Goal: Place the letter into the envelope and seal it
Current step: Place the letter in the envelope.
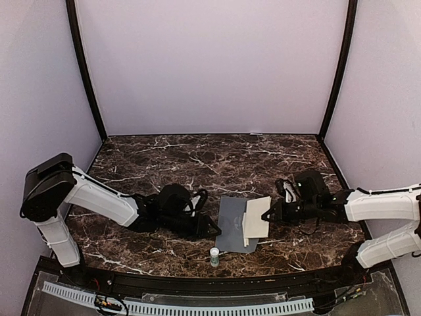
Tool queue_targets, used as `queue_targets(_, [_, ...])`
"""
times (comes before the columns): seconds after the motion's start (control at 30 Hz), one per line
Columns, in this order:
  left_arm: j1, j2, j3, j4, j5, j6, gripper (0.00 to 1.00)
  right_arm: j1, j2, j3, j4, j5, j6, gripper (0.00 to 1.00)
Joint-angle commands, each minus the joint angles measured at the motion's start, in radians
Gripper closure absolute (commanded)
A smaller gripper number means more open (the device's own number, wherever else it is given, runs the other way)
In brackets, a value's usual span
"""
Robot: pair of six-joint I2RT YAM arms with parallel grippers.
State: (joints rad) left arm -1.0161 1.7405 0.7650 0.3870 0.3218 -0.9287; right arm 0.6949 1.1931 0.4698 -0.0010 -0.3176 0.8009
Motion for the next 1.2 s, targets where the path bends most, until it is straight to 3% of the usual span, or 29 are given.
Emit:
queue_targets(0.0, [0.006, 0.022, 0.013, 0.024, 0.022, -0.005, 0.5, -0.006, 0.017, 0.012, 0.019, 0.016, -0.018, 1.0])
queue_targets(0.33, [0.007, 0.068, 0.011, 0.067, 0.048, -0.024, 0.54, -0.006, 0.006, 0.033, -0.074, 0.058, -0.037, 1.0])
queue_targets(1.17, [0.005, 0.134, 0.037, 0.125, 0.109, -0.045, 0.6, 0.035, 0.115, -0.002, 0.086, 0.019, 0.023, 1.0])
